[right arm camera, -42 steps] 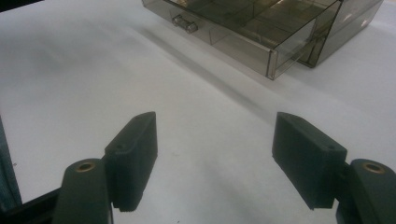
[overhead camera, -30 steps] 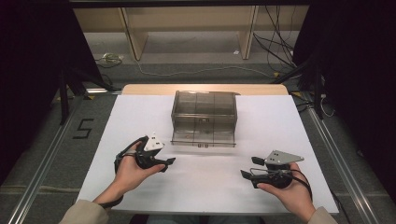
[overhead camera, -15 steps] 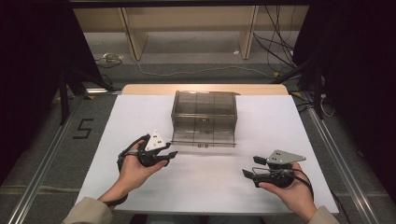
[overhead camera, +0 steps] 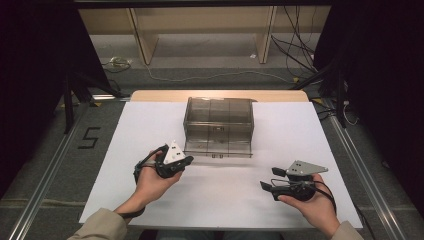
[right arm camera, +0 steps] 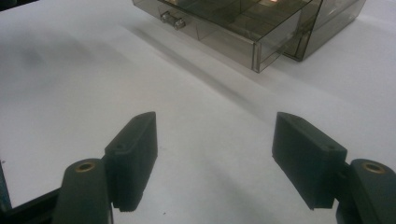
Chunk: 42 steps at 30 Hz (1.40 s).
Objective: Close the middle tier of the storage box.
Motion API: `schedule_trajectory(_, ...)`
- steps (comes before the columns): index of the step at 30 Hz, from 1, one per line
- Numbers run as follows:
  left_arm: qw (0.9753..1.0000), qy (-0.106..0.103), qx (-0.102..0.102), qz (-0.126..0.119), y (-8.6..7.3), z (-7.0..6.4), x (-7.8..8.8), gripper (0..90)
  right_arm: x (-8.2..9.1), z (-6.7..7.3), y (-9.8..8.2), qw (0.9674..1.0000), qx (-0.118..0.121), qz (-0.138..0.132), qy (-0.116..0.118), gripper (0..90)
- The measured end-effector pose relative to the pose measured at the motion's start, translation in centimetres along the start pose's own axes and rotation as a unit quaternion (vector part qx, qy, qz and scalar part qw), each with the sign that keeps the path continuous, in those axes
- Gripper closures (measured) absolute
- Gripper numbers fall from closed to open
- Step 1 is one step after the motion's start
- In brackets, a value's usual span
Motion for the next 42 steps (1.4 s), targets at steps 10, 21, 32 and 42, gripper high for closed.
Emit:
schedule_trajectory(10,0.9997,0.003,-0.024,-0.001,1.2,-1.4,-3.7,90.0,0.1,0.2,0.2,1.0000,0.005,0.001,-0.005,32.0)
schedule_trajectory(21,0.9993,0.006,-0.038,0.005,1.5,-2.0,-5.5,90.0,0.2,0.3,0.3,1.0000,0.006,-0.002,-0.003,32.0)
schedule_trajectory(32,0.9991,0.009,-0.042,0.007,1.7,-2.1,-5.9,90.0,0.2,0.4,0.3,1.0000,0.007,-0.002,-0.003,32.0)
schedule_trajectory(42,0.9989,0.017,-0.042,0.009,1.9,-1.6,-6.3,90.0,0.2,0.4,0.3,1.0000,0.008,-0.002,-0.002,32.0)
Point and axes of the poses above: each handheld gripper's, and its own axes: x roughly backward along the jaws, y roughly out of its top, z roughly to its left, the point moved 10 cm from there along -x, roughly forward along the jaws, and after that the axes turned 8 degrees about y, right-handed, at the moved point
